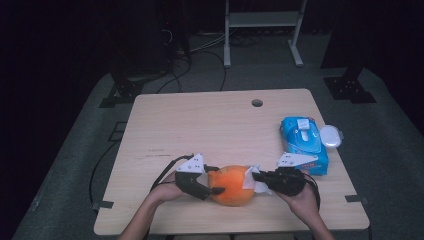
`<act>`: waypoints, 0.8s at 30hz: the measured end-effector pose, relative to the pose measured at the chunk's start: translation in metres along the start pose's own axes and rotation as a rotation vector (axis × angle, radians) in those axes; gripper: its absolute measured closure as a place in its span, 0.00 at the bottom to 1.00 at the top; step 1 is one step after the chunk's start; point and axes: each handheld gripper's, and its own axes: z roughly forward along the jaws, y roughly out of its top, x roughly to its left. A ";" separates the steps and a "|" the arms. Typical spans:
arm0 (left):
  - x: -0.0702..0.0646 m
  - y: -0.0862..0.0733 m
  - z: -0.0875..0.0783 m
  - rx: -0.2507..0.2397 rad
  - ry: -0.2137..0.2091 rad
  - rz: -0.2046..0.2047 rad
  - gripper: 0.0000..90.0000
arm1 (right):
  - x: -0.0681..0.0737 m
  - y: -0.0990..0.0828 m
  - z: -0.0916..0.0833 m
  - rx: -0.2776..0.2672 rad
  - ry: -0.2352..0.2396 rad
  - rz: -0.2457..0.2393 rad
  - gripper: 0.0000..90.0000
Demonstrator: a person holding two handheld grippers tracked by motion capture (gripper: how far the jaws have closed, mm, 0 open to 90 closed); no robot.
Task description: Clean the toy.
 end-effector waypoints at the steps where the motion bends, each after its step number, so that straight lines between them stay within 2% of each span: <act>1: 0.000 0.000 0.000 -0.001 0.001 -0.001 0.33 | 0.003 0.002 -0.001 -0.006 0.003 -0.015 0.96; 3: 0.000 0.000 0.000 -0.001 0.001 0.001 0.32 | 0.008 0.004 0.001 0.006 0.010 -0.046 0.95; 7: 0.000 0.000 0.002 -0.004 0.001 -0.007 0.32 | -0.001 -0.004 0.005 0.049 0.010 -0.001 0.94; 9: 0.001 0.000 0.001 -0.002 0.001 -0.008 0.32 | 0.003 -0.001 0.001 0.028 0.001 -0.015 0.95; 11: 0.001 -0.001 0.001 -0.008 -0.001 -0.014 0.32 | 0.010 0.005 -0.003 -0.001 0.021 -0.034 0.95; 12: 0.001 -0.001 0.001 -0.007 -0.002 -0.011 0.31 | 0.013 0.007 -0.003 -0.005 0.028 -0.051 0.95; 14: 0.002 -0.001 0.001 -0.011 0.002 -0.010 0.31 | 0.013 0.005 0.000 0.020 0.018 -0.066 0.95; 17: 0.002 0.000 0.002 -0.016 0.009 -0.021 0.31 | 0.004 -0.002 0.005 0.061 -0.020 -0.056 0.96; 18: 0.002 0.000 0.003 -0.017 0.010 -0.022 0.31 | 0.000 -0.003 0.005 0.060 -0.017 -0.023 0.96; 19: 0.002 0.000 0.003 -0.021 0.007 -0.017 0.31 | -0.001 -0.003 0.003 0.046 -0.008 -0.006 0.96; 21: -0.002 0.001 0.005 -0.031 -0.008 0.013 0.31 | 0.002 0.001 0.000 0.018 -0.005 -0.014 0.96; 22: -0.004 0.001 0.006 -0.035 -0.016 0.028 0.31 | 0.005 0.005 -0.002 -0.017 0.026 -0.011 0.96; 23: -0.009 0.003 0.009 -0.031 -0.028 0.064 0.30 | 0.007 0.007 -0.003 -0.035 0.041 -0.015 0.95; 24: -0.012 0.005 0.010 -0.028 -0.031 0.076 0.29 | 0.011 0.010 -0.004 -0.058 0.060 -0.037 0.95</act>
